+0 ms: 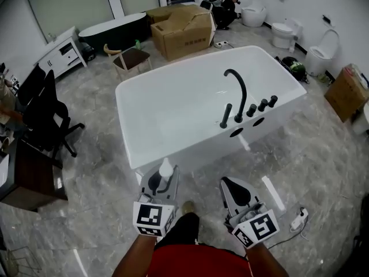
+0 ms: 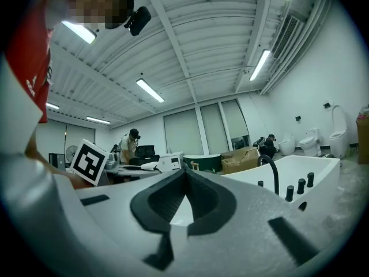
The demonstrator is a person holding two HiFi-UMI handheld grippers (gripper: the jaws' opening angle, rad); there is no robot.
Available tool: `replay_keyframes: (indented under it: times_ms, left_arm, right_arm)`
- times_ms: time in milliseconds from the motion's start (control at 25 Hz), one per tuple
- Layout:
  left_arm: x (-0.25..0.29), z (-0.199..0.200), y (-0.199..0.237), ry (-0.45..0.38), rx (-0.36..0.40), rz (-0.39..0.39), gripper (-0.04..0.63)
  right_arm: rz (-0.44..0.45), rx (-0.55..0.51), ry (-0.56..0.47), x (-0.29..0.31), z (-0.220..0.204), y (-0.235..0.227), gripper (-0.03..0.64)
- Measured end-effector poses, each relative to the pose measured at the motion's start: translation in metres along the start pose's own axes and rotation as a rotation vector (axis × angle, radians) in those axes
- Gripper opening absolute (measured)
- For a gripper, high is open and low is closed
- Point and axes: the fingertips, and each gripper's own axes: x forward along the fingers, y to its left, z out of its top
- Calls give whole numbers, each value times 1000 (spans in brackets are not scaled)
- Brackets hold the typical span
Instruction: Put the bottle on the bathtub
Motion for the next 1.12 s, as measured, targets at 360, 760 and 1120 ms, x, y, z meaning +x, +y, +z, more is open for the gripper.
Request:
replay_keyframes:
  times_ms: [360, 760, 1120]
  left_arm:
    - [122, -48, 70, 34, -12, -62, 98]
    - [217, -122, 110, 116, 8, -97, 98]
    - [260, -186, 124, 217, -16, -38, 98]
  right_arm:
    - [-48, -4, 67, 122, -15, -62, 5]
    - [-60, -21, 171, 201, -51, -95, 5]
    - [-58, -26, 242, 204, -72, -124, 5]
